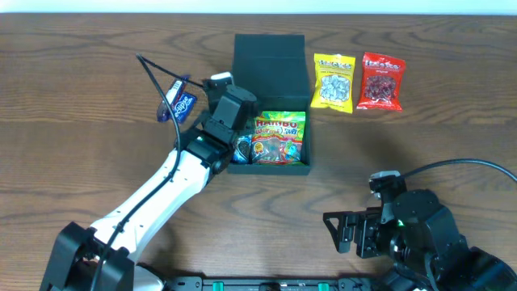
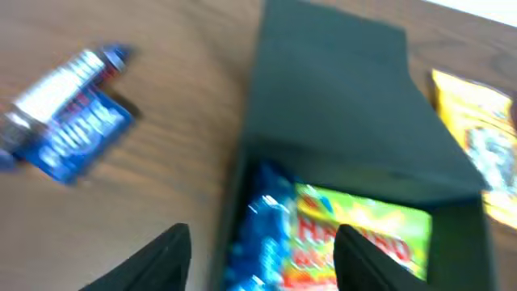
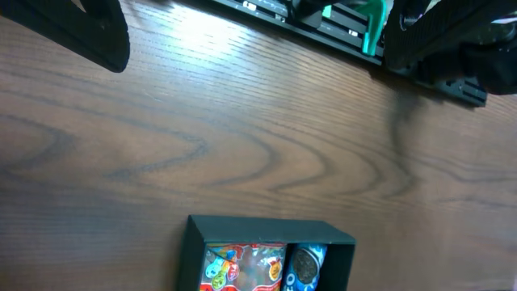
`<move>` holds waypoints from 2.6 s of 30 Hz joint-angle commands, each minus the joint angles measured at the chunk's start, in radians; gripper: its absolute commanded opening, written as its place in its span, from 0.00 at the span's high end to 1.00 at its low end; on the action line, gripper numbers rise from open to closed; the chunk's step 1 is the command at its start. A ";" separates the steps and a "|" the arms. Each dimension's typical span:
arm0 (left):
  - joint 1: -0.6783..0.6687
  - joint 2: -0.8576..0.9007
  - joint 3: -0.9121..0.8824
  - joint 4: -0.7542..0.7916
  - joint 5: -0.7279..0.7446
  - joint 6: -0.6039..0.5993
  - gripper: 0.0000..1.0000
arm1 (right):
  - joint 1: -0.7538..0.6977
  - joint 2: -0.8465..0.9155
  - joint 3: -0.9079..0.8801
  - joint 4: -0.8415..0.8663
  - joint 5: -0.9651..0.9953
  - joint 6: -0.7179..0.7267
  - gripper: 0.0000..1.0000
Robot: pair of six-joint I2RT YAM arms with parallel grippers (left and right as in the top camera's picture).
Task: Pack container
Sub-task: 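Raise the left arm and reach the right gripper to the red bag, then grasp the red candy bag and carry it over the box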
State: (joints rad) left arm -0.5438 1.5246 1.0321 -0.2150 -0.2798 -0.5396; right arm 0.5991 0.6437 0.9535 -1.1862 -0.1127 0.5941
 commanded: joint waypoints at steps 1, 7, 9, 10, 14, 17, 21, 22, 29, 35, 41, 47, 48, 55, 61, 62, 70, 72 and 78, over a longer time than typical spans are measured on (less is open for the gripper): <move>0.046 0.000 0.019 0.027 -0.097 0.194 0.40 | 0.004 -0.003 0.002 0.000 0.000 -0.012 0.01; 0.213 0.000 0.019 0.032 -0.084 0.226 0.39 | 0.004 -0.003 0.002 0.000 0.000 -0.012 0.01; 0.255 0.000 0.019 0.030 -0.061 0.227 0.39 | 0.004 -0.003 0.002 0.010 -0.019 0.017 0.01; 0.277 0.000 0.019 0.028 -0.041 0.229 0.39 | 0.004 -0.003 0.002 0.010 -0.024 0.027 0.01; 0.334 0.000 0.019 0.021 0.015 0.230 0.39 | 0.004 -0.003 0.002 0.013 -0.023 0.045 0.01; 0.344 0.000 0.019 0.008 0.019 0.231 0.38 | 0.004 -0.003 0.002 0.014 -0.023 0.045 0.01; 0.344 0.000 0.019 -0.004 0.019 0.230 0.05 | 0.004 -0.003 0.002 0.016 -0.024 0.045 0.01; 0.344 0.000 0.019 -0.008 0.019 0.229 0.05 | 0.004 -0.003 0.002 0.019 -0.018 0.045 0.01; 0.344 0.000 0.019 -0.021 0.018 0.229 0.05 | -0.010 0.038 0.002 0.159 0.393 0.112 0.01; 0.344 0.000 0.019 -0.021 0.018 0.230 0.05 | -0.089 0.234 0.002 0.510 0.609 -0.105 0.01; 0.344 0.000 0.019 -0.021 0.018 0.230 0.05 | -0.267 0.560 0.002 0.872 0.609 -0.235 0.01; 0.344 0.000 0.019 -0.021 0.018 0.229 0.05 | -0.464 0.783 0.002 1.048 0.385 -0.237 0.01; 0.344 0.000 0.019 -0.021 0.018 0.229 0.05 | -0.488 0.805 0.002 1.069 0.377 -0.237 0.01; 0.344 0.000 0.019 -0.021 0.018 0.229 0.05 | -0.623 0.976 0.002 1.255 0.353 -0.238 0.01; 0.344 0.000 0.019 -0.021 0.018 0.229 0.05 | -0.647 1.152 0.003 1.459 0.345 -0.245 0.01; 0.344 0.000 0.019 -0.021 0.018 0.229 0.05 | -0.647 1.179 0.004 1.482 0.345 -0.245 0.01; 0.344 0.000 0.019 -0.021 0.018 0.229 0.05 | -0.646 1.393 0.085 1.526 0.344 -0.243 0.15; 0.344 0.000 0.019 -0.021 0.018 0.229 0.05 | -0.645 1.404 0.096 1.514 0.343 -0.243 0.31; 0.344 0.000 0.019 -0.021 0.018 0.229 0.05 | -0.645 1.404 0.097 1.416 0.340 -0.243 0.77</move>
State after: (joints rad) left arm -0.2031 1.5249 1.0340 -0.2352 -0.2611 -0.3164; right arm -0.0391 2.0331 1.0595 0.2707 0.2203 0.3557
